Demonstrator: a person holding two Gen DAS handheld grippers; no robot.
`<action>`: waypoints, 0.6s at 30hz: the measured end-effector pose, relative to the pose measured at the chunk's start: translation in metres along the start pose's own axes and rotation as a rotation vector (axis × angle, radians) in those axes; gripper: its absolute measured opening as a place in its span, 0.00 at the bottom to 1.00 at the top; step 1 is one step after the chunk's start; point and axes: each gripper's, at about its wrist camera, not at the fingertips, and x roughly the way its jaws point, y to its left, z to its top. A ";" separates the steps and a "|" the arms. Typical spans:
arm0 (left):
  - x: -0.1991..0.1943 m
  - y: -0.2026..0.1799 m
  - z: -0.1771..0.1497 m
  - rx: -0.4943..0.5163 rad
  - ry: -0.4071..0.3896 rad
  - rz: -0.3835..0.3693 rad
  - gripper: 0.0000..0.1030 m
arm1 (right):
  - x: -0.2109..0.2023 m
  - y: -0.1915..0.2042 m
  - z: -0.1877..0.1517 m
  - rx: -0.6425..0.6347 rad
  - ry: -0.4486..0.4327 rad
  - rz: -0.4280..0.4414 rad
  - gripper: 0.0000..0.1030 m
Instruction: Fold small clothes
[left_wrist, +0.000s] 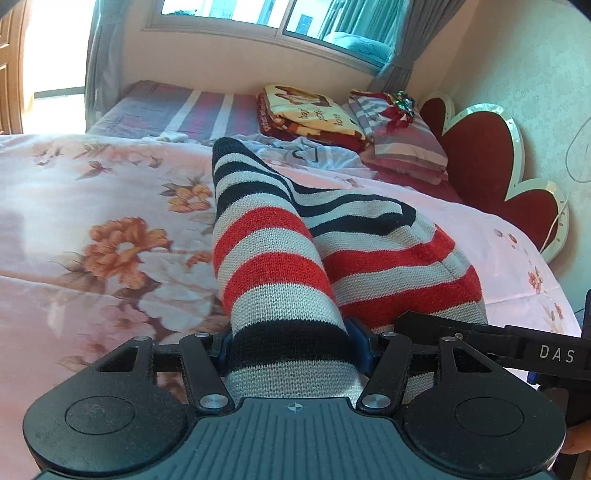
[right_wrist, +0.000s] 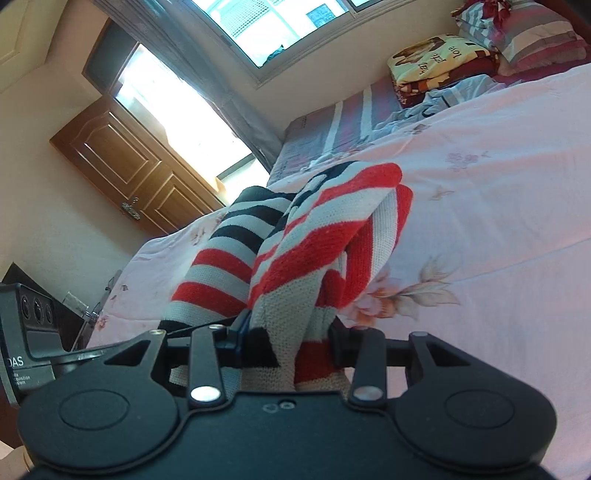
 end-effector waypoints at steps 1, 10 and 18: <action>-0.008 0.014 0.003 -0.005 -0.009 0.017 0.58 | 0.008 0.009 0.000 -0.005 0.004 0.014 0.38; -0.044 0.165 0.008 -0.044 -0.046 0.103 0.58 | 0.104 0.105 -0.013 -0.001 0.033 0.115 0.38; -0.015 0.277 -0.003 -0.038 -0.033 0.101 0.58 | 0.193 0.150 -0.046 0.026 0.032 0.030 0.37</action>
